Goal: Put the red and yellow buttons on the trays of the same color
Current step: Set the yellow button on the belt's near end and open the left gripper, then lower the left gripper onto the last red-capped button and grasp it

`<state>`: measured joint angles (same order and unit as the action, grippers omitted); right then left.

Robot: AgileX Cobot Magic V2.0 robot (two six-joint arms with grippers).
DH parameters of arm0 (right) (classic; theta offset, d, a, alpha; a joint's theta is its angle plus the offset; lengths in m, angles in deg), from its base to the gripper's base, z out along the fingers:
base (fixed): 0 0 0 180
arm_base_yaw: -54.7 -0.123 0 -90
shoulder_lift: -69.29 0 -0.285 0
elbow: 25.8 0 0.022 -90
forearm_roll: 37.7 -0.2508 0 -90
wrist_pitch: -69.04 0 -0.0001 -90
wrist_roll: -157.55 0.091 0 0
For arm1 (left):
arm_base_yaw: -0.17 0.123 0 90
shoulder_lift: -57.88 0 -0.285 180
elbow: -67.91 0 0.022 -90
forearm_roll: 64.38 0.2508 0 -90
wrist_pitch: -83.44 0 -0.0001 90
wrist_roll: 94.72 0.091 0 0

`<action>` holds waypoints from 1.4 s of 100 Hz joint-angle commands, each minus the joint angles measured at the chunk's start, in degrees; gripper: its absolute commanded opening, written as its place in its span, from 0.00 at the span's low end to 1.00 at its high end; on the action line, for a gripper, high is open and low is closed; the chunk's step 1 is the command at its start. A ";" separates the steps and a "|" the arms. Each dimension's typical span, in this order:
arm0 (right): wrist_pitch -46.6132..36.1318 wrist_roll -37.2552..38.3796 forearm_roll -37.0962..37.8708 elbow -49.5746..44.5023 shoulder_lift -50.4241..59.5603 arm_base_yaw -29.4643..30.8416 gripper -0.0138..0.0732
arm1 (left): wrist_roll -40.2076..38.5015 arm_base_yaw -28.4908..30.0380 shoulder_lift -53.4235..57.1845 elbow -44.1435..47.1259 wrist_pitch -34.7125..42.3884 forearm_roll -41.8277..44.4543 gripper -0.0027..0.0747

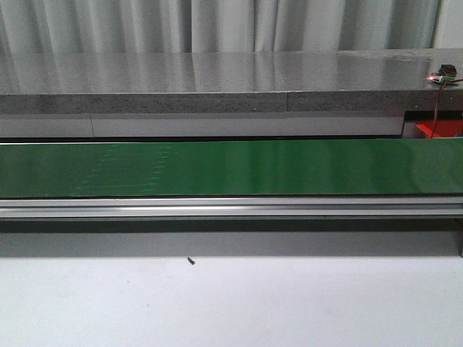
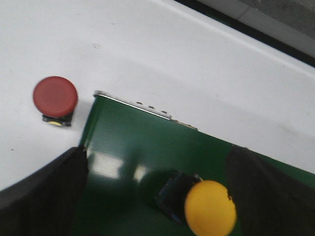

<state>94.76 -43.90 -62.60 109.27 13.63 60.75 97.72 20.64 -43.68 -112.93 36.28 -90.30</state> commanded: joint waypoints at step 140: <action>-3.06 -0.49 -1.03 1.47 0.51 0.01 0.02 | -10.00 4.91 -24.37 -14.76 5.87 0.48 0.45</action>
<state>94.76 -43.90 -62.60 109.27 13.63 60.75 88.24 25.52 -71.32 -125.97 40.36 -88.37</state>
